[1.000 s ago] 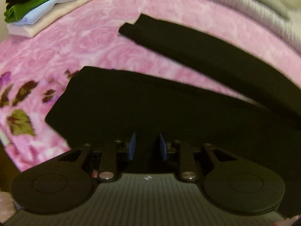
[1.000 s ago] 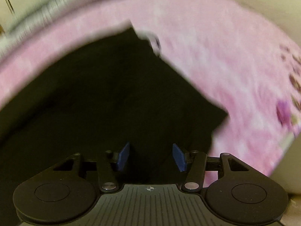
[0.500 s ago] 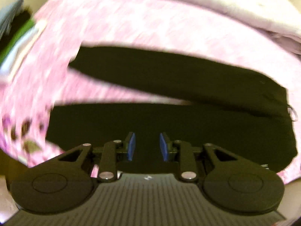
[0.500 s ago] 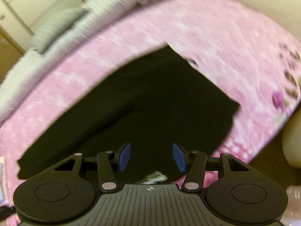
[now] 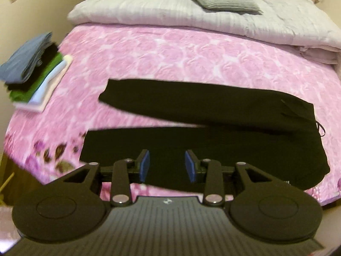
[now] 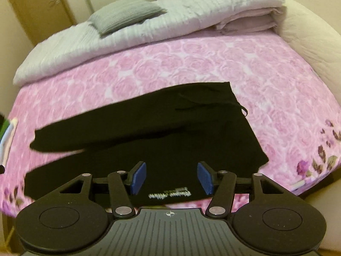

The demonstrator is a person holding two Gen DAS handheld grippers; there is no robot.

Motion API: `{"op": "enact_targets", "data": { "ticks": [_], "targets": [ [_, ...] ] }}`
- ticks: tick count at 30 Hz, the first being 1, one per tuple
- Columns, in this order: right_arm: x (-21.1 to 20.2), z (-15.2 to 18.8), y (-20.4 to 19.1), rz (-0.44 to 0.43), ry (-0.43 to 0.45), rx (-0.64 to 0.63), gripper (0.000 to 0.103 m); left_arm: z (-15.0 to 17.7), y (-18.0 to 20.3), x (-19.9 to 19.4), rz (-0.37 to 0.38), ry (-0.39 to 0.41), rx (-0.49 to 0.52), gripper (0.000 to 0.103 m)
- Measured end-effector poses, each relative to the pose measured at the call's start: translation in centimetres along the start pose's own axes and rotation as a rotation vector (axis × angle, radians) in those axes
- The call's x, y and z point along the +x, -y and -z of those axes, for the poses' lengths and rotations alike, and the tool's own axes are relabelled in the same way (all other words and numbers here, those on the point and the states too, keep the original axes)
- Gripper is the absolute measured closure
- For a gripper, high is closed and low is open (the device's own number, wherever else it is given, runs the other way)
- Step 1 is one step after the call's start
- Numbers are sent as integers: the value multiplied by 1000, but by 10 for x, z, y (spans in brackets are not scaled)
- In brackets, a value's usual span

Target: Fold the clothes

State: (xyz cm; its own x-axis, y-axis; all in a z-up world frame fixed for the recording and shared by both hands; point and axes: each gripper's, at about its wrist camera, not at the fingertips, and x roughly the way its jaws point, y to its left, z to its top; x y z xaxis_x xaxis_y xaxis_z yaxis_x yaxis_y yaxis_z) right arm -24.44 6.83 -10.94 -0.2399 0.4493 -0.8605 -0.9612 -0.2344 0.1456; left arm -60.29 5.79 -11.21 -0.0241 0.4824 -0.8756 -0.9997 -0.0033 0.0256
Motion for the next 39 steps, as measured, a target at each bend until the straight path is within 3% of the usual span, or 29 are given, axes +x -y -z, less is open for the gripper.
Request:
{"op": "enact_targets", "data": {
  "ticks": [3, 9, 13, 29, 39],
  "targets": [
    [-17, 13, 21, 0, -3, -38, 46, 24, 23, -19, -12, 0, -6, 71],
    [-44, 37, 71, 15, -13, -48, 46, 71, 78, -61, 51, 29, -2, 70],
    [-58, 47, 91, 3, -28, -42, 46, 90, 96, -80, 55, 45, -5, 70],
    [-69, 70, 101, -76, -48, -105, 46, 132, 108, -108, 4, 48, -48, 70],
    [-68, 75, 98, -93, -56, -158, 46, 134, 113, -109, 10, 48, -59, 70]
  ]
}}
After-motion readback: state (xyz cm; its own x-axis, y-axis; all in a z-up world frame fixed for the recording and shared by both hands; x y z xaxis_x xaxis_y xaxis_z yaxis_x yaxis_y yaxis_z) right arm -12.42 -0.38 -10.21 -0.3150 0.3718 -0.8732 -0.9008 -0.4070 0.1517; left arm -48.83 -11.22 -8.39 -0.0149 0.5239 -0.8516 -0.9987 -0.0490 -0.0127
